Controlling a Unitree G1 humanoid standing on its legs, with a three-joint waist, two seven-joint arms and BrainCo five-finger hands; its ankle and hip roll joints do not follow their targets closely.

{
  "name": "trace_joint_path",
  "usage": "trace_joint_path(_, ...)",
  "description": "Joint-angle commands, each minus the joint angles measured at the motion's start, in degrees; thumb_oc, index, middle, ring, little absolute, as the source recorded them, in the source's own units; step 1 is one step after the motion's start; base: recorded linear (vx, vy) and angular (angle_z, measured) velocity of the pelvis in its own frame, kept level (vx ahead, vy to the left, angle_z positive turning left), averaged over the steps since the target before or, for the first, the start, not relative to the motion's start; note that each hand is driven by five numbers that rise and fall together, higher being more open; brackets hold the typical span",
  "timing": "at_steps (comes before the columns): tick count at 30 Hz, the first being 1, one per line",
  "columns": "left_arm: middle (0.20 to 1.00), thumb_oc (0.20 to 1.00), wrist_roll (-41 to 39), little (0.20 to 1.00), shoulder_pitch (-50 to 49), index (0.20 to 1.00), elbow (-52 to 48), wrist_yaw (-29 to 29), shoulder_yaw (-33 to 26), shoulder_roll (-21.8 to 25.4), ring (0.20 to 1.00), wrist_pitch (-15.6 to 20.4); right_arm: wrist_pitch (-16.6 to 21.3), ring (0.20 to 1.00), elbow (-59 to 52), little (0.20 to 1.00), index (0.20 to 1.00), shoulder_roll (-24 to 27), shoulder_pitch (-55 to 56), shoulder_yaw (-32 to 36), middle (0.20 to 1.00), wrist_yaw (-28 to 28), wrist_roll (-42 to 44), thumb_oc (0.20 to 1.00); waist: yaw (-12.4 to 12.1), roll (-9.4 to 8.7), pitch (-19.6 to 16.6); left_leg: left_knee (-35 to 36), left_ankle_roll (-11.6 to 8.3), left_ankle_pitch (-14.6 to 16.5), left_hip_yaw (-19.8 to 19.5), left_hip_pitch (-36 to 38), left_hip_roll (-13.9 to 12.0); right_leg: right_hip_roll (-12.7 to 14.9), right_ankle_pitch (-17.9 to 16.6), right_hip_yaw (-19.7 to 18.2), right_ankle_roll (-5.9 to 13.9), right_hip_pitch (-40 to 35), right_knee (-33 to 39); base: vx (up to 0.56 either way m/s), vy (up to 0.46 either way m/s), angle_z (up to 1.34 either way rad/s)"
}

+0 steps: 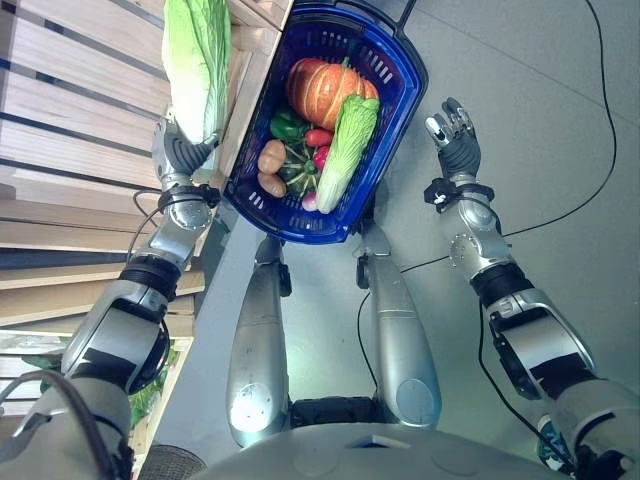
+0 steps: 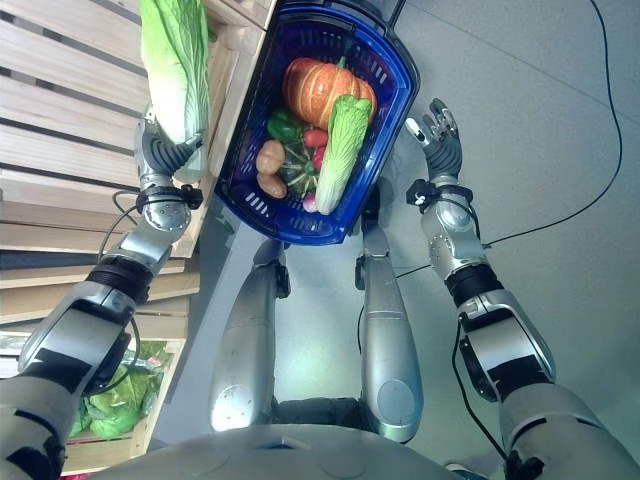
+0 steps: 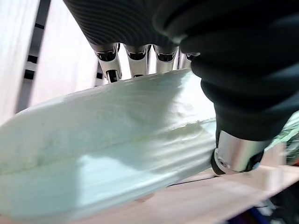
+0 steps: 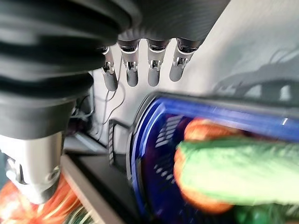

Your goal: Pick up fruits and vegetables into the basket

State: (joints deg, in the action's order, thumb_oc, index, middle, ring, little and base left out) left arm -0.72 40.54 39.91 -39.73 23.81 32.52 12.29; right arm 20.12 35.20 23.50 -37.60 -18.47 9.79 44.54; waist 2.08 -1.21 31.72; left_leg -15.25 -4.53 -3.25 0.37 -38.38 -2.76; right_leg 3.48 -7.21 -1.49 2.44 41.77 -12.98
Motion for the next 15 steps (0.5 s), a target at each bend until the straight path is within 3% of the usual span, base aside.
trace_joint_path(1,0.2,0.2,5.96,0.2,0.25,0.2,-7.19,-3.61,-4.12,1.24,0.2,4.35,3.46,1.0,-7.63,1.0,1.0,1.41,4.08,0.82,1.0,-0.15,-0.34,1.0,0.27,2.33,-1.93,3.48,0.26,-0.34,-0.87,0.5,3.87,-2.17,8.18,5.55,0.95,-3.67,-4.19,0.0,-0.011,0.05)
trace_joint_path(10,0.2,0.2,11.9,0.2,-1.65,0.2,-15.63,-2.59,-4.59,2.81,0.2,9.08,2.05,1.0,-16.93,1.0,1.0,0.97,6.32,1.28,1.0,-5.17,-1.22,1.0,0.3,2.39,-1.93,4.1,0.61,-0.71,-0.9,1.34,3.89,-1.98,7.67,5.54,1.14,-4.38,-3.7,0.0,-0.002,0.01)
trace_joint_path(15,0.2,0.2,13.46,0.2,-1.06,0.2,-19.33,1.32,-3.55,3.51,0.2,11.9,-0.07,1.0,-20.11,1.0,1.0,1.47,5.95,0.02,1.0,-9.58,-0.08,1.0,0.34,2.24,-1.93,4.08,0.63,-0.9,-0.66,1.16,3.76,-1.98,7.43,5.46,1.29,-4.18,-3.74,0.0,0.0,0.0)
